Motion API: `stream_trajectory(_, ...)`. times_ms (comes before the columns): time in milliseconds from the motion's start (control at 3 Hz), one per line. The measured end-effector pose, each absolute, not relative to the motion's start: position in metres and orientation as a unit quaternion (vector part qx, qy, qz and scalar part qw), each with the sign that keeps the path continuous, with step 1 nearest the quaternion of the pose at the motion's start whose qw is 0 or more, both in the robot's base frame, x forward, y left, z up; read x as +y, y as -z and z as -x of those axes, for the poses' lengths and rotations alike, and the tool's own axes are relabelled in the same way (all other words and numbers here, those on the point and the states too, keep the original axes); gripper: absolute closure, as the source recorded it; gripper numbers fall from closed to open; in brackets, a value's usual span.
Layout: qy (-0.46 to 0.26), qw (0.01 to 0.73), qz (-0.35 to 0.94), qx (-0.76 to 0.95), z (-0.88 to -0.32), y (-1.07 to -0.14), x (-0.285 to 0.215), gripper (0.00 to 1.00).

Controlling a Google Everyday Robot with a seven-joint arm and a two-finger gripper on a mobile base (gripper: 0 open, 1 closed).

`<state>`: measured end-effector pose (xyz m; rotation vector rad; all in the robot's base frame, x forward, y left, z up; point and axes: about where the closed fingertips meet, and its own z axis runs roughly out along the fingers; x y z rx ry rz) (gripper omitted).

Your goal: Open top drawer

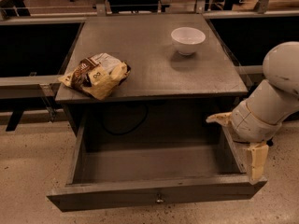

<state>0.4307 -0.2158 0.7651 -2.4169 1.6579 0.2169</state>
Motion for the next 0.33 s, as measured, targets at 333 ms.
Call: stream_trajectory(333, -0.072, 0.103, 0.818, 0.561, -0.4320, -0.7668, -0.2155, 0.00)
